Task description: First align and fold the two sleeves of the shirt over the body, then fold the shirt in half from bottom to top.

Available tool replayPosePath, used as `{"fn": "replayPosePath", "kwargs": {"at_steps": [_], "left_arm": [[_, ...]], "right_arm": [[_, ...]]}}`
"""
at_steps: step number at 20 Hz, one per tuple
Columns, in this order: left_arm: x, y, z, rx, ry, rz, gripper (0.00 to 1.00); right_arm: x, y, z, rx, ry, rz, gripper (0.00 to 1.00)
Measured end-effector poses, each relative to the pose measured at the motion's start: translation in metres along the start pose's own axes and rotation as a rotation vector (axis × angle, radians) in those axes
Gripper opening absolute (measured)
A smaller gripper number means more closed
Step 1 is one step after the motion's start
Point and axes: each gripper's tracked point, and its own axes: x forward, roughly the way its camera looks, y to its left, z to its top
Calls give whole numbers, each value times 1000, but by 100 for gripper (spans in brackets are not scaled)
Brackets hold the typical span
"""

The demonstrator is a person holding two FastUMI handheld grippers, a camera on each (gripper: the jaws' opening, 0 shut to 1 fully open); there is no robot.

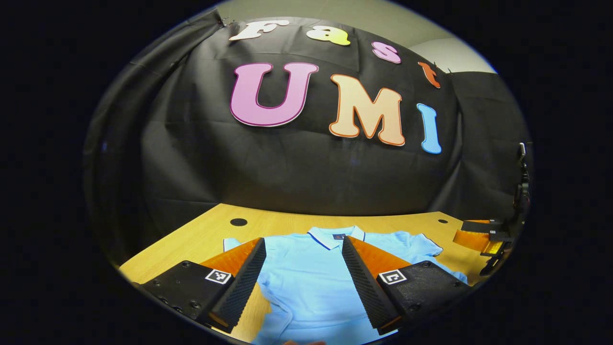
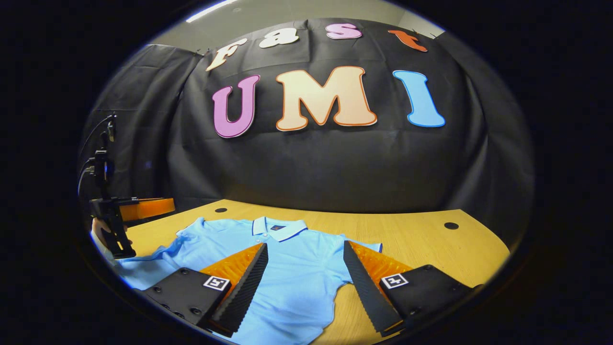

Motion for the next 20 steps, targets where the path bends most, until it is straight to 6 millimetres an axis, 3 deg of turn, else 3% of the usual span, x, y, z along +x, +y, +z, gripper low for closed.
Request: {"fn": "replayPosePath", "kwargs": {"at_steps": [4, 7, 13, 15, 18, 20], "left_arm": [[-2, -3, 3, 11, -4, -7, 95], [-2, -5, 5, 12, -10, -12, 95], [-3, -6, 5, 12, -10, -13, 95], [-3, -4, 6, 14, -11, -10, 95], [-3, -4, 4, 12, -7, -12, 95], [-2, -4, 3, 13, -1, -11, 95]], "right_arm": [[26, -22, 0, 38, 110, -47, 98], [50, -54, 1, -30, 182, -113, 98], [95, -88, -53, 33, 397, -173, 99], [100, -101, -70, 22, 441, -203, 99], [103, -99, -88, 74, 497, -178, 98], [105, -101, -96, 74, 509, -181, 91]]}}
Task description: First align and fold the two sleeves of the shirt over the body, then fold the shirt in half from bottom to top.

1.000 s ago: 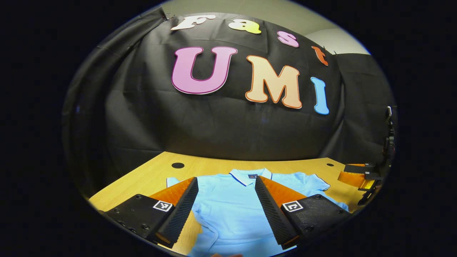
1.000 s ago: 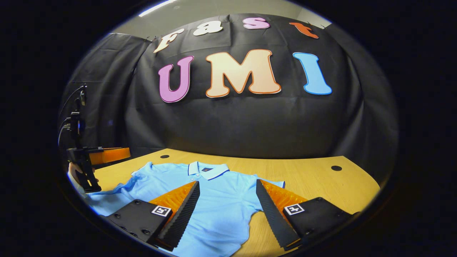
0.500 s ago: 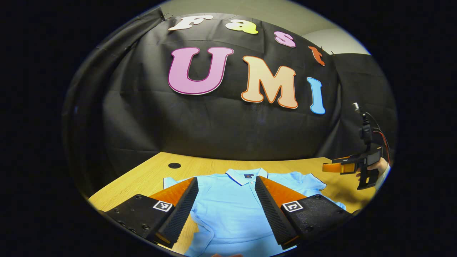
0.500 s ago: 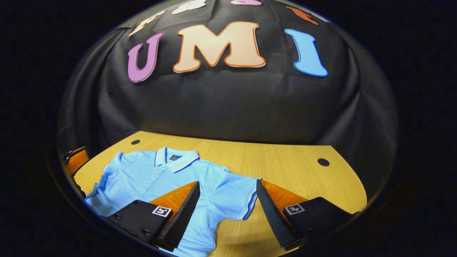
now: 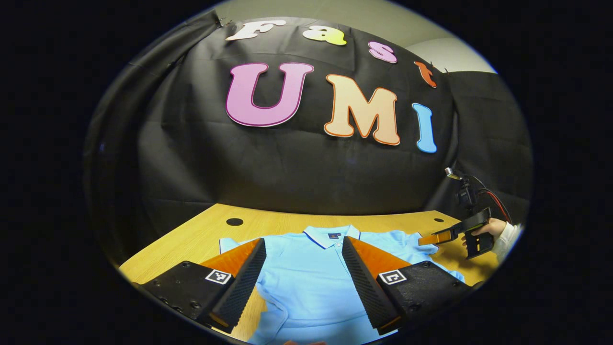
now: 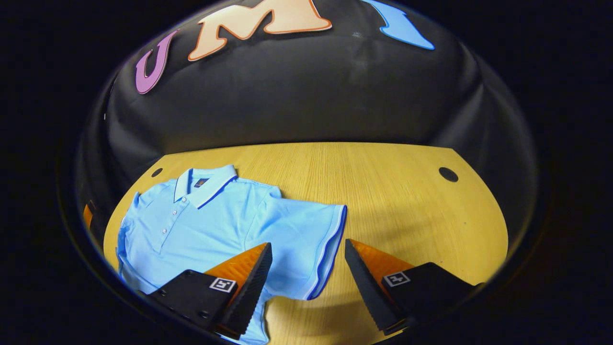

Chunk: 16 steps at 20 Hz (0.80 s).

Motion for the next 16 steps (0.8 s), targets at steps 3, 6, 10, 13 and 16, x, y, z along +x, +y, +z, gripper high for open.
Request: {"fn": "replayPosePath", "kwargs": {"at_steps": [3, 6, 10, 13, 16], "left_arm": [[0, -1, 1, -2, 0, -3, 95], [0, 0, 2, -1, -9, -1, 95], [0, 1, -1, 0, 1, 2, 95], [0, 1, 0, -2, 2, 1, 95], [1, 1, -3, -2, 4, 2, 95]], "right_arm": [[6, -4, -11, -1, 33, -6, 95], [7, -4, -10, -14, 22, -5, 87], [9, 3, -9, -36, 7, 12, 75], [9, 7, -10, -13, 15, 37, 43], [8, 12, -10, 39, 34, 63, 11]]}}
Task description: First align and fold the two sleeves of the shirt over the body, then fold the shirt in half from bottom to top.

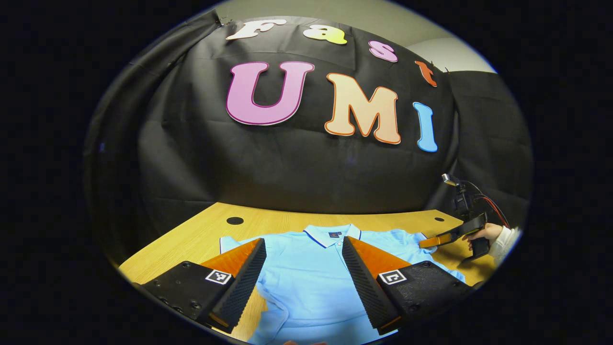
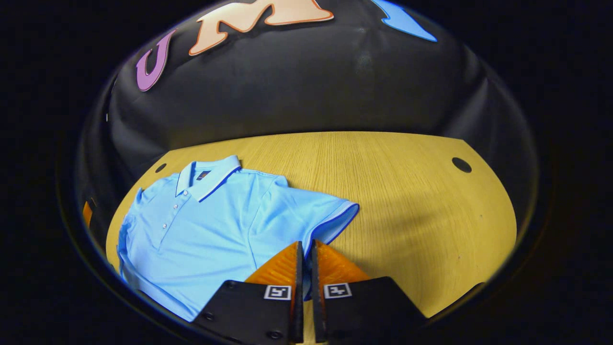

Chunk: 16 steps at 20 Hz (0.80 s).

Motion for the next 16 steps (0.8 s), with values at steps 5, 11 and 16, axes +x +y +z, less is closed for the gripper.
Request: {"fn": "replayPosePath", "kwargs": {"at_steps": [5, 11, 16], "left_arm": [[2, -2, -4, -10, 18, -8, 95], [2, -4, -6, -14, 22, -14, 95], [2, -4, -7, -17, 23, -16, 95]], "right_arm": [[-1, 10, 9, 44, -28, 25, 1], [-18, 47, 48, 78, -162, 104, 3], [-30, 121, 55, 97, -192, 307, 0]]}}
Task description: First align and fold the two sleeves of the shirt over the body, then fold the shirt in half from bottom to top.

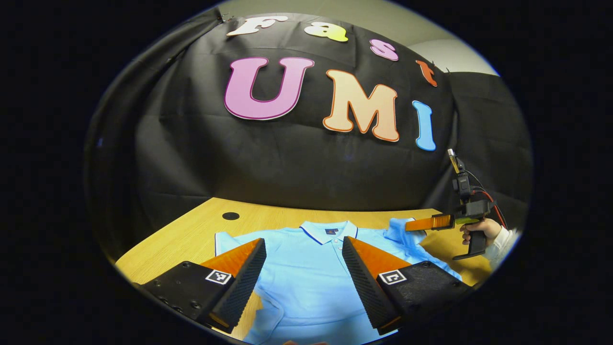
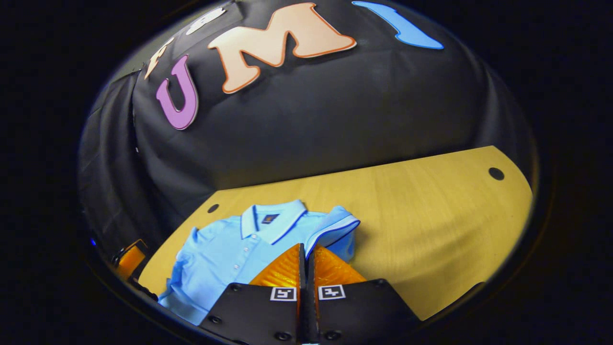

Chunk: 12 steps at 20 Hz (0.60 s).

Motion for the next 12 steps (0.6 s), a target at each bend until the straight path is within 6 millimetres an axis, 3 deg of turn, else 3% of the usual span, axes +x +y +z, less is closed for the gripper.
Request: {"fn": "replayPosePath", "kwargs": {"at_steps": [6, 7, 8, 11, 12], "left_arm": [[1, 2, -1, -7, 10, -1, 95], [2, 2, -2, -8, 10, 0, 95], [2, 3, -2, -10, 8, 0, 95], [3, 6, 0, -2, 7, 8, 95], [3, 9, 0, -1, 7, 14, 95]], "right_arm": [[12, 67, -27, 33, 53, 185, 2], [10, 75, -30, 48, 61, 218, 19], [8, 80, -30, 55, 68, 238, 26], [-4, 87, -35, 25, 79, 271, 85], [-6, 89, -37, 9, 74, 272, 77]]}}
